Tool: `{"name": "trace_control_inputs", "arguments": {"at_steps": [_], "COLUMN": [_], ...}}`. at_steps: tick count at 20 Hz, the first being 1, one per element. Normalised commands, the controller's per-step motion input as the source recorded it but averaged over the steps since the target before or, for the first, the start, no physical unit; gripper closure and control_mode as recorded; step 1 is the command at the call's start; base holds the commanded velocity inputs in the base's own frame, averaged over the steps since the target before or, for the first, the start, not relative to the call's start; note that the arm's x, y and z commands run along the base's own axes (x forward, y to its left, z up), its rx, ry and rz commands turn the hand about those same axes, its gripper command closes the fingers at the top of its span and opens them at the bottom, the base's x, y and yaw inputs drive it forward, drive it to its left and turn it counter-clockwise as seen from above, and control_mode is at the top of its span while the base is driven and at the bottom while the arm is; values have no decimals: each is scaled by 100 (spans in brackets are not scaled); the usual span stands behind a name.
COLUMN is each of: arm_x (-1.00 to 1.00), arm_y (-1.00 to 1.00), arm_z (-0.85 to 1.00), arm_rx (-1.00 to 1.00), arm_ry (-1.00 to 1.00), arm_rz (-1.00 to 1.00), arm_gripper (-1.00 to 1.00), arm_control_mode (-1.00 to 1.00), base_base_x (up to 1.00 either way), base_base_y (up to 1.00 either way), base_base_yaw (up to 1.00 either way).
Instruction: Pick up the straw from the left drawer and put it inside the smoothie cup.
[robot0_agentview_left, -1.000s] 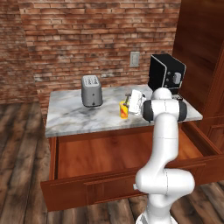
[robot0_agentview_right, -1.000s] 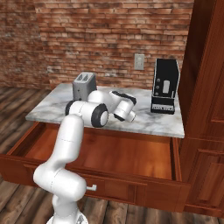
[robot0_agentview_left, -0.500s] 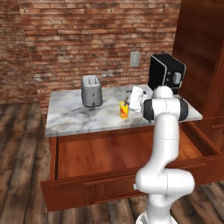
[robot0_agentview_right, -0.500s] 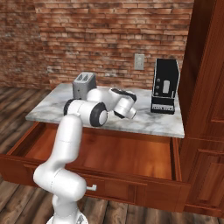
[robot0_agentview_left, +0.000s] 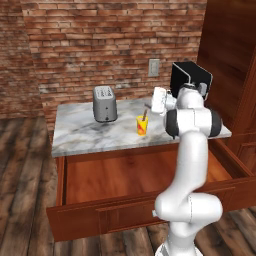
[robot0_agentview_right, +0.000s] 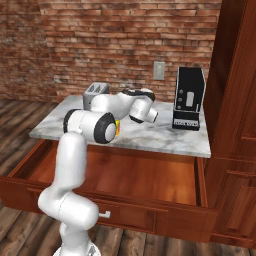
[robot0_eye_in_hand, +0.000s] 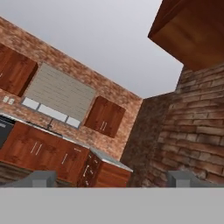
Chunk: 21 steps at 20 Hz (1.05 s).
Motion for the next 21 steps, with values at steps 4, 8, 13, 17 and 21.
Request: {"name": "trace_control_inputs", "arguments": {"at_steps": [4, 8, 13, 17, 21], "arm_x": [-61, -82, -97, -100, -100], "arm_y": [0, 0, 0, 0, 0], "arm_z": [55, 52, 47, 38, 34], "arm_rx": [-12, -10, -8, -7, -6], "arm_ry": [2, 0, 0, 0, -3], "arm_rz": [-4, -3, -3, -2, 0], "arm_gripper": [-100, -100, -100, -100, -100], "arm_control_mode": [-100, -100, -100, -100, -100], "base_base_x": [0, 0, 0, 0, 0], "base_base_y": [0, 0, 0, 0, 0], "base_base_yaw": [0, 0, 0, 0, 0]}}
